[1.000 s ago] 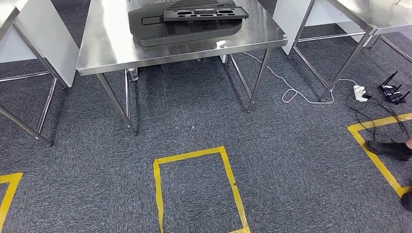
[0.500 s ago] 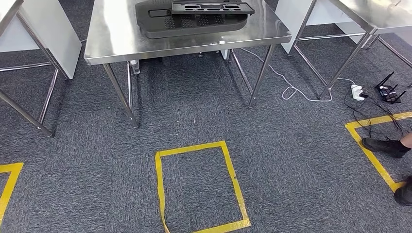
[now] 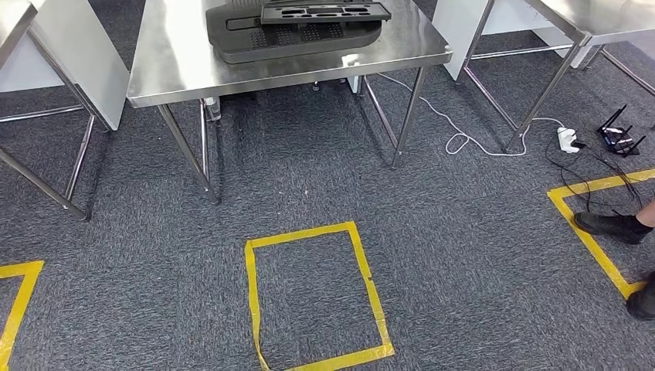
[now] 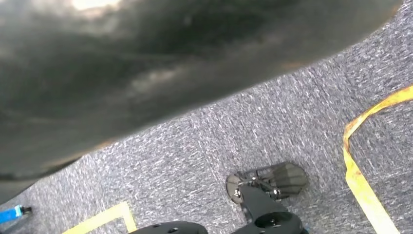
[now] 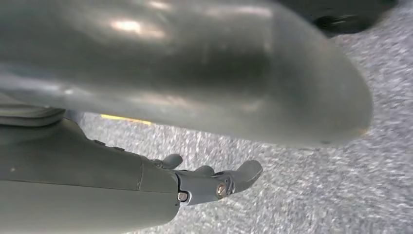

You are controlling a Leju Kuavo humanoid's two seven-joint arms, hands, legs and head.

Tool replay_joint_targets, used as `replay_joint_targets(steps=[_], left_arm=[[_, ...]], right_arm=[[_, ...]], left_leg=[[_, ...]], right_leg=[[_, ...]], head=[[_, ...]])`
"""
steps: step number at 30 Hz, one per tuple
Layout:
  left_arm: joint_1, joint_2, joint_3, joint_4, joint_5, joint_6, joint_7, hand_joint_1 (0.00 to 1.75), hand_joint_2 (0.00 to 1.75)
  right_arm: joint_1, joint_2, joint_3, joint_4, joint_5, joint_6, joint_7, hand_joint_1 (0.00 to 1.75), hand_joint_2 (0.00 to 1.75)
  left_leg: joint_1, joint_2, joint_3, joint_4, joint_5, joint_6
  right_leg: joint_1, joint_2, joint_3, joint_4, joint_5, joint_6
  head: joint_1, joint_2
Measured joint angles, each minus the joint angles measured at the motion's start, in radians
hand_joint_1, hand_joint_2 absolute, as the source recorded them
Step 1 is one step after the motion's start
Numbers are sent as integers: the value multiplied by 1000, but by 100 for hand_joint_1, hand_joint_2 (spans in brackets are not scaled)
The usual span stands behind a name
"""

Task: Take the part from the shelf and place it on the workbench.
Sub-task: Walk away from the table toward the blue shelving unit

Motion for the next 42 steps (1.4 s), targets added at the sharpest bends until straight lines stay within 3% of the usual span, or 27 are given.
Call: replay_joint_targets(steps=[1, 2, 4, 5, 6, 8, 9, 11, 14, 15, 16, 17, 19, 21, 23, 26, 32, 34, 35, 36, 38, 39, 42], left_arm=[[0, -1, 0, 0, 0, 0, 0, 0, 0], [0, -2, 0, 0, 0, 0, 1, 0, 0], [1, 0, 0, 0, 0, 0, 2, 0, 0], [1, 1, 0, 0, 0, 0, 4, 0, 0], [2, 3, 0, 0, 0, 0, 5, 0, 0], [3, 2, 0, 1, 0, 1, 6, 0, 0], [3, 1, 0, 1, 0, 1, 6, 0, 0], [4, 0, 0, 2, 1, 1, 7, 0, 0], [4, 0, 0, 3, 2, 2, 7, 0, 0], [4, 0, 1, 3, 3, 3, 7, 0, 0], [4, 0, 1, 3, 4, 3, 7, 0, 0], [4, 0, 1, 4, 5, 3, 7, 0, 0], [4, 1, 1, 4, 6, 3, 7, 0, 0], [4, 0, 1, 5, 6, 5, 7, 0, 0], [3, -2, 1, 6, 6, 7, 7, 0, 0], [3, -6, 1, 6, 6, 9, 8, 0, 0], [3, -6, 1, 6, 6, 9, 8, 0, 0], [3, -5, 1, 6, 7, 11, 8, 0, 0], [3, -6, 1, 6, 7, 12, 9, 0, 0], [3, -6, 1, 6, 7, 12, 9, 0, 0], [3, -9, 1, 7, 7, 12, 9, 0, 0], [2, -10, 1, 7, 7, 12, 9, 0, 0], [2, -10, 1, 7, 7, 12, 9, 0, 0]], right_arm=[[1, -2, 0, 0, 0, 0, 1, 0, 0], [1, -4, 0, 0, 0, 0, 1, 0, 0], [-1, -2, 0, 0, 2, 0, 3, 0, 0], [-3, -1, 1, 0, 3, 0, 3, 0, 0], [-4, 1, 2, 0, 4, 0, 4, 0, 0], [-5, 0, 4, 1, 7, 0, 7, 0, 0], [-4, 0, 5, 1, 9, 0, 7, 0, 0], [-3, 0, 5, 1, 10, -1, 8, 0, 0], [0, 0, 6, 2, 12, -1, 6, 0, 0], [2, -1, 6, 2, 12, -1, 6, 0, 0], [3, -1, 6, 2, 12, -1, 5, 0, 0], [3, -1, 6, 2, 13, -1, 5, 0, 0], [3, 0, 6, 2, 15, -1, 5, 0, 0], [2, 1, 7, 2, 16, -1, 5, 0, 0], [2, 1, 7, 2, 16, 0, 6, 0, 0], [3, -1, 7, 2, 16, 0, 9, 0, 0], [3, -2, 7, 2, 16, 0, 10, 0, 0], [2, -2, 7, 2, 16, 0, 11, 0, 0], [3, -2, 7, 2, 16, 0, 11, 0, 0], [3, -3, 7, 2, 16, 0, 11, 0, 0], [2, -5, 7, 2, 17, 0, 11, 0, 0], [0, -6, 7, 2, 17, 0, 11, 0, 0], [0, -7, 7, 2, 18, 0, 11, 0, 0]], left_leg=[[7, 0, -4, 1, 2, -10], [17, -1, -8, 5, 3, -23], [33, -1, -19, 24, -3, -56], [36, 0, -25, 37, -10, -72], [36, 2, -28, 47, -16, -86], [38, 6, -25, 50, -20, -99], [41, 6, -23, 50, -23, -100], [42, 7, -41, 102, -65, -94], [20, 4, -133, 323, -186, -71], [12, 3, -155, 377, -205, -62], [3, 1, -160, 394, -204, -49], [-6, -1, -144, 367, -185, -34], [-24, -17, -76, 239, -126, 0], [-37, -25, -29, 143, -93, 13], [-45, -18, -25, 126, -89, 8], [-42, -12, -25, 114, -81, 12], [-40, -10, -24, 111, -78, 14], [-41, -7, -26, 111, -77, 18], [-42, -3, -29, 111, -75, 20], [-44, 3, -31, 111, -74, 22], [-49, 14, -32, 112, -73, 20], [-52, 17, -31, 112, -73, 16], [-54, 22, -31, 111, -71, 2]], right_leg=[[-9, 0, -1, 0, 6, 16], [-20, -1, 19, -39, 27, 36], [-38, -7, 85, -168, 77, 76], [-43, -7, 104, -207, 90, 77], [-44, -7, 109, -221, 93, 66], [-40, -1, 98, -203, 88, 27], [-37, 0, 94, -196, 87, 12], [-29, 1, 96, -191, 91, -6], [-11, 2, 93, -190, 97, -19], [-3, 3, 92, -190, 97, -21], [4, 5, 92, -190, 97, -22], [11, 9, 93, -190, 96, -23], [20, 17, 96, -190, 95, -25], [27, 23, 94, -188, 94, -26], [28, 25, 90, -187, 95, -24], [25, 23, 80, -181, 90, -18], [25, 19, 74, -170, 83, -16], [25, 14, 45, -111, 52, -18], [24, 13, 10, -40, 24, -16], [23, 9, 9, -30, 21, -9], [26, -6, 49, -103, 51, -1], [29, -13, 89, -183, 80, -4], [31, -10, 96, -208, 93, -30]], head=[[0, 0], [0, 0], [5, 0], [9, 0], [10, 0], [2, 0], [-6, 0], [-16, 0], [-25, 0], [-26, 0], [-26, 0], [-26, 0], [-25, 0], [-24, 0], [-25, 0], [-25, 0], [-24, 0], [-22, 0], [-22, 0], [-21, 0], [-21, 0], [-21, 0], [-23, 0]])
